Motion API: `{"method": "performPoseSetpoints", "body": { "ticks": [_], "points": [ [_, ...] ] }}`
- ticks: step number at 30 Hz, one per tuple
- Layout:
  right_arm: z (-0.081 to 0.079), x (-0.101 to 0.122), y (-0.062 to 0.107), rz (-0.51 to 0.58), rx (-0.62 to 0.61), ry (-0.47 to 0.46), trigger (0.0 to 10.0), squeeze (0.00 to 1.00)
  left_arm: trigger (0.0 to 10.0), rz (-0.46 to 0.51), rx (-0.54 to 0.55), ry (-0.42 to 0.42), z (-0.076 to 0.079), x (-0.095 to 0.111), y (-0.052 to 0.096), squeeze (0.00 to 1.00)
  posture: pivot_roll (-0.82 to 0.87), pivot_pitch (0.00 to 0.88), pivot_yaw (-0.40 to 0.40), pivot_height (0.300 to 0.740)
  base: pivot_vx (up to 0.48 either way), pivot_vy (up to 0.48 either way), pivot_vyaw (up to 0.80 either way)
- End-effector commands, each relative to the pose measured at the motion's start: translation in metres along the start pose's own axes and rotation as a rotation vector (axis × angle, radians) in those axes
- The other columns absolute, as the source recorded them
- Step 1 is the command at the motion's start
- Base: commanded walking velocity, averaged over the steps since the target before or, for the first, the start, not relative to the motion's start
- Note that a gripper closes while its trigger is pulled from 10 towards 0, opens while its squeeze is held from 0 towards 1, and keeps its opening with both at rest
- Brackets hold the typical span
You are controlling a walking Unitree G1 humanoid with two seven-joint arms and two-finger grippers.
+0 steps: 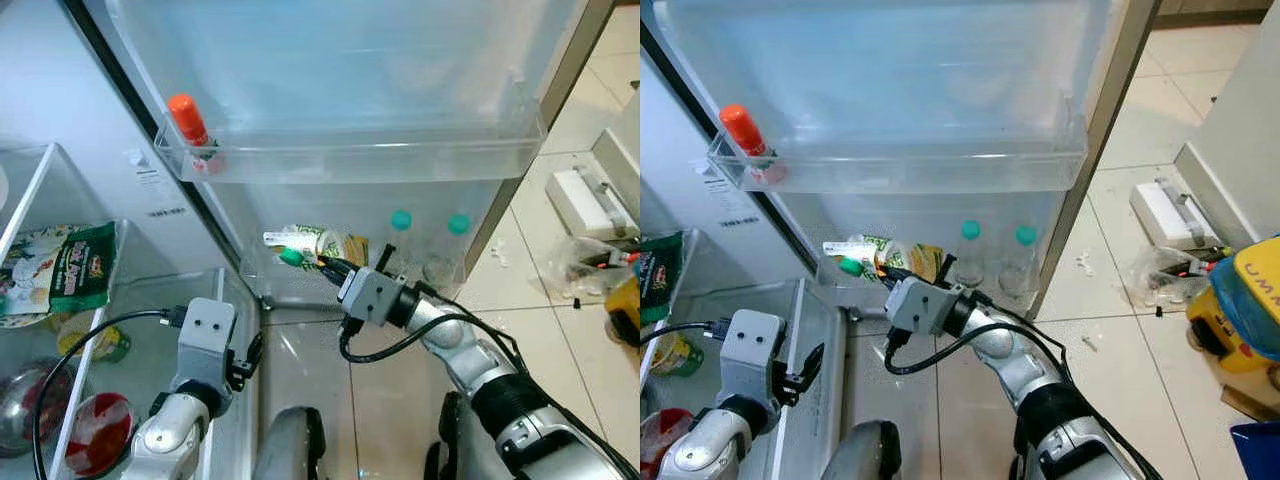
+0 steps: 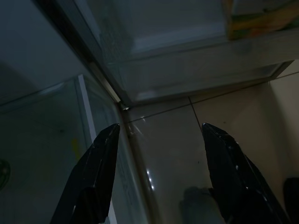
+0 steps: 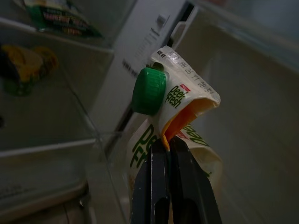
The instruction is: Restocking fridge
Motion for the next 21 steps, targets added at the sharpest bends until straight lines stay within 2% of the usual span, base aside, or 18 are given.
{"method": "performPoseSetpoints", "body": {
  "ticks": [1, 5, 8, 10, 11, 14, 17, 20, 21],
  "points": [
    [-0.008, 0.006, -0.001, 0.046, 0.022, 0.032, 10.0, 0.00, 10.0, -0.038, 0.000, -0.004, -0.003, -0.007, 0.005, 0.00, 0.14, 0.395, 0.134, 0.586, 0.000, 0.000, 0.00],
    [-0.009, 0.006, -0.002, 0.049, 0.019, 0.021, 10.0, 0.00, 10.0, -0.040, 0.000, -0.006, -0.004, -0.007, 0.006, 0.00, 0.15, 0.404, 0.133, 0.586, 0.000, 0.000, 0.00],
    [-0.011, -0.001, -0.001, 0.025, 0.002, -0.027, 10.0, 0.00, 10.0, -0.045, -0.003, -0.010, -0.003, -0.007, 0.009, 0.00, 0.17, 0.413, 0.138, 0.586, 0.000, 0.000, 0.00],
    [-0.010, -0.011, 0.003, -0.023, -0.045, -0.094, 10.0, 0.00, 10.0, -0.051, -0.001, -0.017, -0.004, -0.008, 0.012, 0.00, 0.19, 0.417, 0.142, 0.586, 0.000, 0.000, 0.00],
    [-0.010, -0.011, 0.003, -0.023, -0.045, -0.094, 10.0, 0.00, 10.0, -0.051, -0.001, -0.017, -0.004, -0.008, 0.012, 0.00, 0.19, 0.417, 0.142, 0.586, 0.000, 0.000, 0.00],
    [0.004, -0.028, 0.013, -0.109, -0.181, -0.174, 10.0, 0.00, 10.0, -0.060, 0.011, -0.023, -0.010, -0.009, 0.015, 0.00, 0.19, 0.421, 0.145, 0.586, 0.000, 0.000, 0.00],
    [0.011, -0.033, 0.017, -0.132, -0.227, -0.184, 10.0, 0.00, 10.0, -0.061, 0.012, -0.023, -0.010, -0.009, 0.015, 0.00, 0.19, 0.426, 0.146, 0.586, 0.000, 0.000, 0.00],
    [0.041, -0.052, 0.039, -0.224, -0.409, -0.233, 10.0, 0.00, 10.0, -0.060, 0.000, -0.020, -0.006, -0.007, 0.012, 0.00, 0.18, 0.424, 0.148, 0.586, 0.000, 0.000, 0.00],
    [0.041, -0.052, 0.039, -0.224, -0.409, -0.233, 10.0, 0.00, 10.0, -0.060, 0.000, -0.020, -0.006, -0.007, 0.012, 0.00, 0.18, 0.424, 0.148, 0.586, 0.000, 0.000, 0.00]
  ]
}}
Point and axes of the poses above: a point about 5 cm out from each wrist's last joint towards the gripper, its own y axis pointing back from the gripper into the wrist, its own x axis along the axis of the wrist's last joint, z = x × y, the point moved 3 cm from there along -y, pointing out of the wrist towards the gripper, and after that the axes turned 4 degrees about -y, right-handed, at the moved point
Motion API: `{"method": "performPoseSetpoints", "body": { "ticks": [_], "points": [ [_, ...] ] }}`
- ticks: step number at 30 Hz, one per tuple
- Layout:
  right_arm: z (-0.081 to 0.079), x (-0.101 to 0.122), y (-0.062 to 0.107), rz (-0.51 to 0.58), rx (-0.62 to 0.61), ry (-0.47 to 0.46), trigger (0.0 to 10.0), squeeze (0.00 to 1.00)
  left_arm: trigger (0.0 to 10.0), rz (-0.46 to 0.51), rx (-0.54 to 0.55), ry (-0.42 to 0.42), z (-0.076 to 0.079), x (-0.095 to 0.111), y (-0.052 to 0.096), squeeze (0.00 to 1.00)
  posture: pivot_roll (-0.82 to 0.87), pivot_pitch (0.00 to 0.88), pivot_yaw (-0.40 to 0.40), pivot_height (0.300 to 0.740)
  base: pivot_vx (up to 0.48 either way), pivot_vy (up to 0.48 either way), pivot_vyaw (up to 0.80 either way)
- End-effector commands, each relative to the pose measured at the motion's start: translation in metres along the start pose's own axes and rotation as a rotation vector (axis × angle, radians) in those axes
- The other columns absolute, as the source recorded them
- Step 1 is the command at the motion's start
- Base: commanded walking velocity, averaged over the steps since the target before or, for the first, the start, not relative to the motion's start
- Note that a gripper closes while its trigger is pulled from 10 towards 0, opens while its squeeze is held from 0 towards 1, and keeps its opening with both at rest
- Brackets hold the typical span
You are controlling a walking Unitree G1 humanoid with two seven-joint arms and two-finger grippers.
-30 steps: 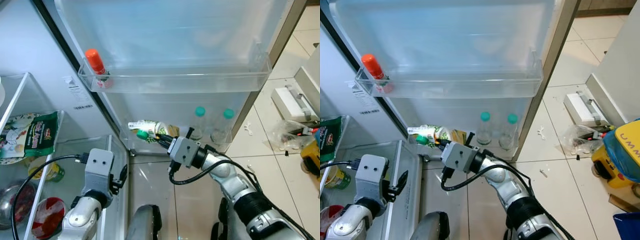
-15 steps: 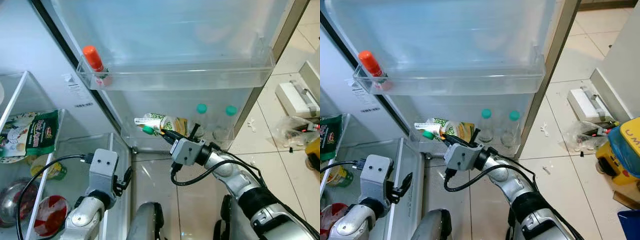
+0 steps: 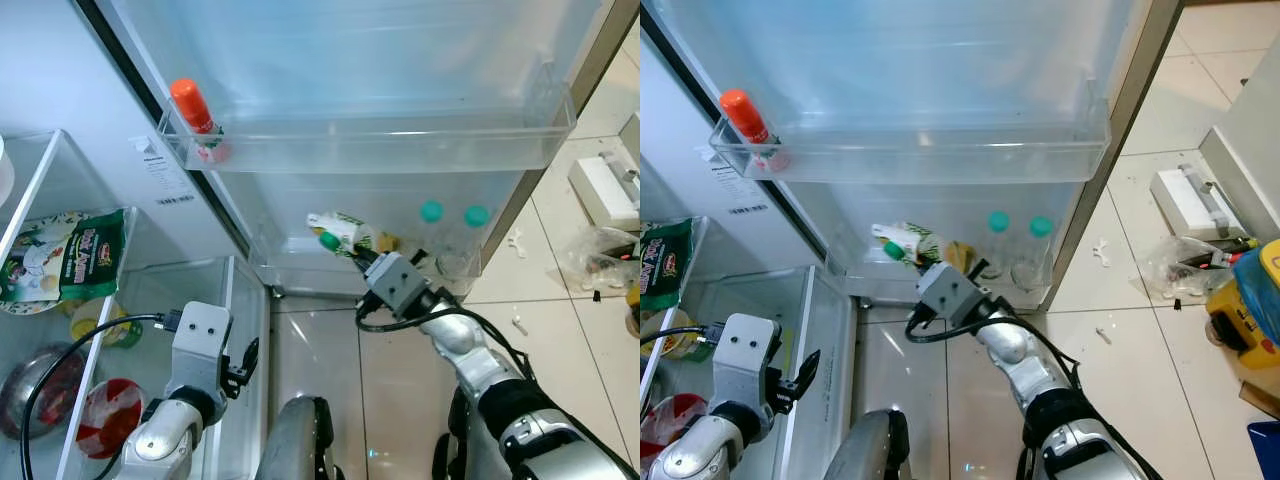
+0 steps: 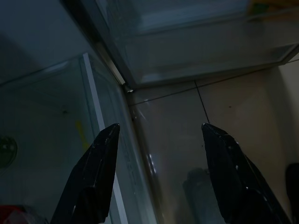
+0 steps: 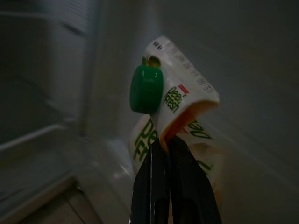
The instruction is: Restocking fridge
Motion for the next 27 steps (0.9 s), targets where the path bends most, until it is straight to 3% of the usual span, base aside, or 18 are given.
{"method": "performPoseSetpoints", "body": {
  "ticks": [1, 2, 4, 6, 7, 11, 19, 25, 27],
  "points": [
    [0.017, -0.013, 0.008, -0.064, -0.096, -0.044, 10.0, 0.00, 10.0, -0.036, 0.004, -0.021, -0.004, -0.006, 0.004, 0.00, 0.18, 0.424, 0.149, 0.586, 0.000, 0.000, 0.00],
    [0.017, -0.013, 0.008, -0.064, -0.096, -0.044, 10.0, 0.00, 10.0, -0.036, 0.004, -0.021, -0.004, -0.006, 0.004, 0.00, 0.18, 0.424, 0.149, 0.586, 0.000, 0.000, 0.00],
    [0.032, -0.020, 0.012, -0.102, -0.162, -0.061, 10.0, 0.00, 10.0, -0.036, 0.001, -0.021, -0.003, -0.005, 0.003, 0.00, 0.18, 0.421, 0.149, 0.586, 0.000, 0.000, 0.00],
    [0.032, -0.020, 0.012, -0.102, -0.162, -0.061, 10.0, 0.00, 10.0, -0.036, 0.001, -0.021, -0.003, -0.005, 0.003, 0.00, 0.18, 0.421, 0.149, 0.586, 0.000, 0.000, 0.00],
    [0.048, -0.026, 0.017, -0.139, -0.249, -0.102, 10.0, 0.00, 10.0, -0.035, 0.002, -0.021, -0.004, -0.005, 0.003, 0.00, 0.18, 0.417, 0.149, 0.586, 0.000, 0.000, 0.00],
    [0.067, -0.036, 0.023, -0.212, -0.360, -0.114, 10.0, 0.00, 10.0, -0.034, 0.001, -0.021, -0.004, -0.005, 0.002, 0.00, 0.18, 0.413, 0.152, 0.586, 0.000, 0.000, 0.00],
    [0.069, -0.039, 0.020, -0.262, -0.365, -0.085, 10.0, 0.00, 10.0, -0.031, -0.003, -0.020, -0.003, -0.004, 0.000, 0.00, 0.17, 0.409, 0.154, 0.586, 0.000, 0.000, 0.00],
    [0.058, -0.032, 0.008, -0.251, -0.244, -0.057, 10.0, 0.00, 10.0, -0.025, -0.002, -0.018, -0.003, -0.002, -0.002, 0.00, 0.17, 0.407, 0.152, 0.586, 0.000, 0.000, 0.00],
    [0.044, -0.034, 0.005, -0.261, -0.152, -0.064, 10.0, 0.00, 10.0, -0.026, -0.002, -0.017, -0.003, -0.002, -0.001, 0.00, 0.17, 0.415, 0.150, 0.586, 0.000, 0.000, 0.00]
  ]
}}
Point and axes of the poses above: a point about 5 cm out from each wrist's last joint towards the gripper, its own y axis pointing back from the gripper into the wrist, its own x axis along the axis of the wrist's last joint, z = x × y, the point moved 3 cm from there along -y, pointing out of the wrist towards the gripper, and after that the axes turned 4 degrees about -y, right-handed, at the moved point
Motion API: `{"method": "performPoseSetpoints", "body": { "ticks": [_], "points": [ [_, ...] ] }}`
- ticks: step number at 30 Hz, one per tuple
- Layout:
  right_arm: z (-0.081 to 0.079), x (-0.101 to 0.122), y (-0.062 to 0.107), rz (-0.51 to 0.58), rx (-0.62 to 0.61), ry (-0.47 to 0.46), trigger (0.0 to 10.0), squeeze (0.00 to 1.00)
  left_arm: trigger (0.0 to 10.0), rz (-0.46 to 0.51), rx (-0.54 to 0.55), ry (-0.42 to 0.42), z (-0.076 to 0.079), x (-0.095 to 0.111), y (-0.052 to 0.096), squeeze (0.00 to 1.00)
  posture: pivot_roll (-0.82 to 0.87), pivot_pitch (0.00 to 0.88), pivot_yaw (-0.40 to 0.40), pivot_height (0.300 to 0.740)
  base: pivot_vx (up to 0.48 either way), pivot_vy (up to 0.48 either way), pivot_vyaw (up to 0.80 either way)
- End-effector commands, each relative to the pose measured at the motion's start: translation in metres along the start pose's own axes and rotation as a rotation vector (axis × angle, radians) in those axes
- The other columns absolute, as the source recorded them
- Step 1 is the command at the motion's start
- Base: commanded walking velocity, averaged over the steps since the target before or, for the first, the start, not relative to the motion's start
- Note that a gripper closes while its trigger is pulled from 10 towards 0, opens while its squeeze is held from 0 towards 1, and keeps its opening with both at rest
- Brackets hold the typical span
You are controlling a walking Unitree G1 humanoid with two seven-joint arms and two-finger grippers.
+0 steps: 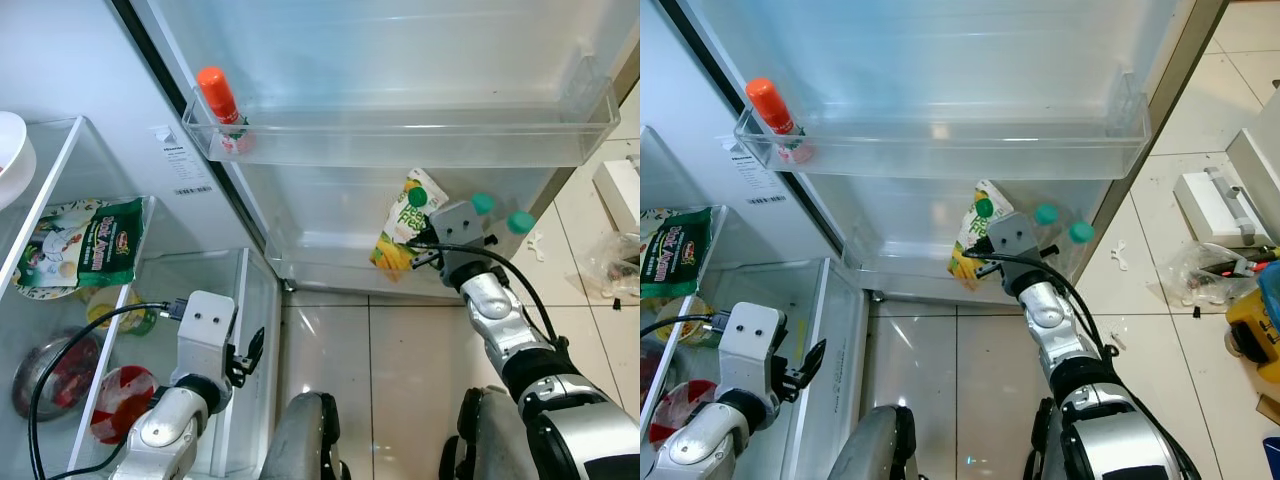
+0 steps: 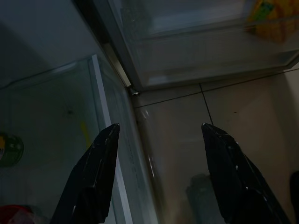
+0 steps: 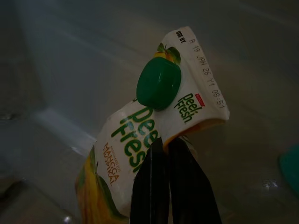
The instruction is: Restocking fridge
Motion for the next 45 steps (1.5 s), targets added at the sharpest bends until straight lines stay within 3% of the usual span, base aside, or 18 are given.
{"method": "performPoseSetpoints", "body": {
  "ticks": [1, 4, 11, 12, 17, 23, 24, 25, 37, 45],
  "points": [
    [-0.011, -0.014, 0.006, -0.059, 0.065, 0.007, 10.0, 0.00, 10.0, -0.051, 0.008, -0.011, -0.004, -0.011, 0.005, 0.00, 0.17, 0.415, 0.150, 0.586, 0.000, 0.000, 0.00],
    [-0.024, -0.021, 0.009, -0.085, 0.131, 0.022, 10.0, 0.00, 10.0, -0.052, 0.009, -0.009, -0.004, -0.011, 0.006, 0.00, 0.17, 0.420, 0.146, 0.586, 0.000, 0.000, 0.00],
    [-0.030, -0.026, 0.012, -0.102, 0.154, 0.010, 10.0, 0.00, 10.0, -0.053, 0.010, -0.008, -0.004, -0.012, 0.006, 0.00, 0.17, 0.422, 0.146, 0.586, 0.000, 0.000, 0.00],
    [-0.034, -0.027, 0.013, -0.104, 0.168, -0.005, 10.0, 1.00, 10.0, -0.055, 0.009, -0.007, -0.003, -0.012, 0.006, 0.00, 0.17, 0.423, 0.145, 0.586, 0.000, 0.000, 0.00],
    [-0.042, -0.024, 0.014, -0.078, 0.210, -0.058, 10.0, 1.00, 10.0, -0.055, 0.007, -0.003, -0.002, -0.013, 0.006, 0.00, 0.17, 0.422, 0.141, 0.586, 0.000, 0.000, 0.00],
    [-0.041, -0.012, 0.012, -0.007, 0.199, -0.079, 10.0, 1.00, 10.0, -0.055, 0.005, 0.007, 0.002, -0.014, 0.003, 0.00, 0.14, 0.422, 0.132, 0.586, 0.000, 0.000, 0.00],
    [-0.041, -0.011, 0.013, 0.004, 0.197, -0.079, 10.0, 0.67, 10.0, -0.054, 0.001, 0.011, 0.005, -0.015, 0.001, 0.00, 0.12, 0.422, 0.129, 0.586, 0.000, 0.000, 0.00],
    [-0.041, -0.010, 0.015, 0.021, 0.194, -0.087, 10.0, 0.00, 10.0, -0.054, -0.005, 0.017, 0.007, -0.015, 0.000, 0.00, 0.11, 0.420, 0.127, 0.586, 0.000, 0.000, 0.00],
    [-0.041, 0.015, 0.036, 0.150, 0.226, -0.077, 10.0, 0.00, 10.0, -0.030, -0.019, 0.073, 0.032, -0.017, -0.014, 0.00, 0.01, 0.403, 0.045, 0.586, 0.000, 0.000, 0.00],
    [-0.066, 0.035, 0.065, 0.199, 0.269, -0.158, 10.0, 0.00, 10.0, 0.004, -0.013, 0.072, 0.035, -0.013, -0.023, 0.00, -0.01, 0.362, 0.019, 0.586, 0.000, 0.000, 0.00]
  ]
}}
Point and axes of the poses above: a point about 5 cm out from each wrist's last joint towards the gripper, its own y axis pointing back from the gripper into the wrist, its own x axis along the axis of the wrist's last joint, z = x × y, the point moved 3 cm from there along -y, pointing out of the wrist towards the gripper, and after that the axes turned 4 degrees about -y, right-handed, at the moved point
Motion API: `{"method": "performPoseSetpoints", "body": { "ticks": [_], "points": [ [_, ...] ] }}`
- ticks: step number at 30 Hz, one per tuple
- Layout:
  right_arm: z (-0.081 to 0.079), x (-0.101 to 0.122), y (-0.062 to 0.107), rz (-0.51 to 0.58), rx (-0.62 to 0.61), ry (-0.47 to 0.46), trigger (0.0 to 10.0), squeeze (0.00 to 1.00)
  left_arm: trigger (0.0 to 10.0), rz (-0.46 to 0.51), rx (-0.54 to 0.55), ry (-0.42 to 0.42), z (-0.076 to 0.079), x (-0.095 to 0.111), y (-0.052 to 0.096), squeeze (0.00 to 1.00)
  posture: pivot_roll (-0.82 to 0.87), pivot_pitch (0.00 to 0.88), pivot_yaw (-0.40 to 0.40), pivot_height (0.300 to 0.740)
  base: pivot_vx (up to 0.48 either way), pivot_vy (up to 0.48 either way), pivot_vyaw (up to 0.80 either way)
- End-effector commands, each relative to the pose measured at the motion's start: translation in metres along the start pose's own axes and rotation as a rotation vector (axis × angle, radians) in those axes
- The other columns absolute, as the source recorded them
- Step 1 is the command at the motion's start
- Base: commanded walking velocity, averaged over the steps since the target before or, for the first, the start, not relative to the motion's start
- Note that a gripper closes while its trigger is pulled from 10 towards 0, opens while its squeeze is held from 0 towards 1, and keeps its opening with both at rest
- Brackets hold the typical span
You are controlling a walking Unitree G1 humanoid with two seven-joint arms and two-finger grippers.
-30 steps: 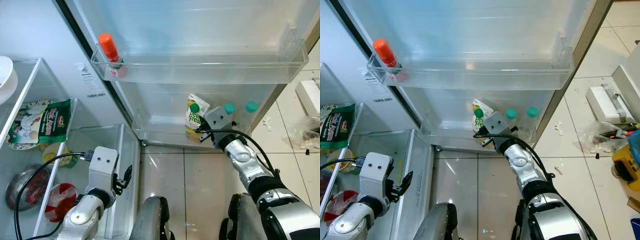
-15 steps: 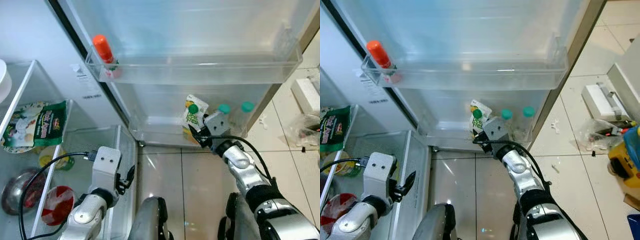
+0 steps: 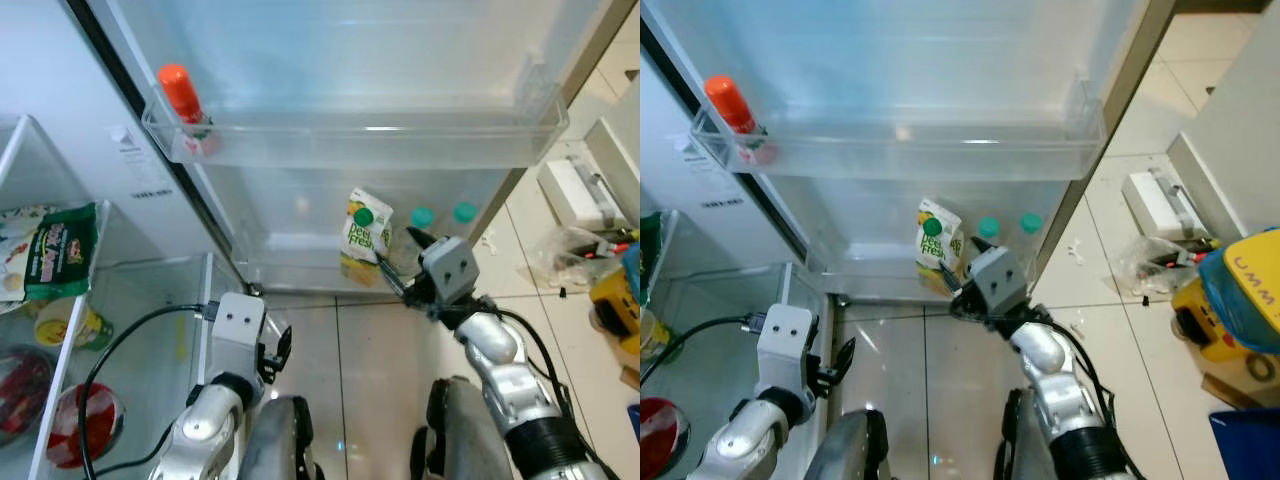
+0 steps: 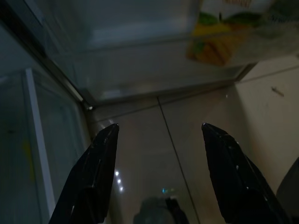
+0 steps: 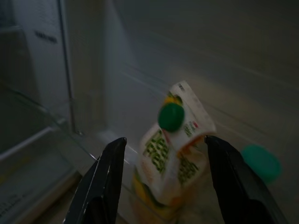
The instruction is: Restocking fridge
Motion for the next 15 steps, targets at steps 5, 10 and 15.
{"method": "performPoseSetpoints", "body": {
  "ticks": [5, 10, 15],
  "points": [
    [-0.043, -0.014, 0.027, -0.087, -0.048, -0.128, 10.0, 0.00, 10.0, -0.015, 0.020, 0.036, 0.005, -0.013, -0.010, 0.00, -0.05, 0.308, 0.001, 0.586, 0.000, 0.000, 0.00],
    [-0.046, -0.025, 0.035, -0.144, -0.087, -0.151, 10.0, 0.00, 10.0, 0.002, 0.027, 0.035, 0.006, -0.012, -0.016, 0.00, -0.06, 0.275, -0.015, 0.586, 0.000, 0.000, 0.00],
    [-0.033, -0.059, 0.047, -0.269, -0.154, -0.162, 10.0, 0.00, 10.0, 0.042, 0.040, 0.042, 0.008, -0.005, -0.025, 0.00, -0.05, 0.206, -0.016, 0.586, 0.000, 0.000, 0.00]
  ]
}}
Point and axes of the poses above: a point about 5 cm out from each wrist's last joint towards the gripper, its own y axis pointing back from the gripper into the wrist, its own x axis along the axis of the wrist's last joint, z = x × y, the point moved 3 cm from there along -y, pointing out of the wrist towards the gripper, and after that the axes turned 4 degrees about -y, right-handed, at the moved point
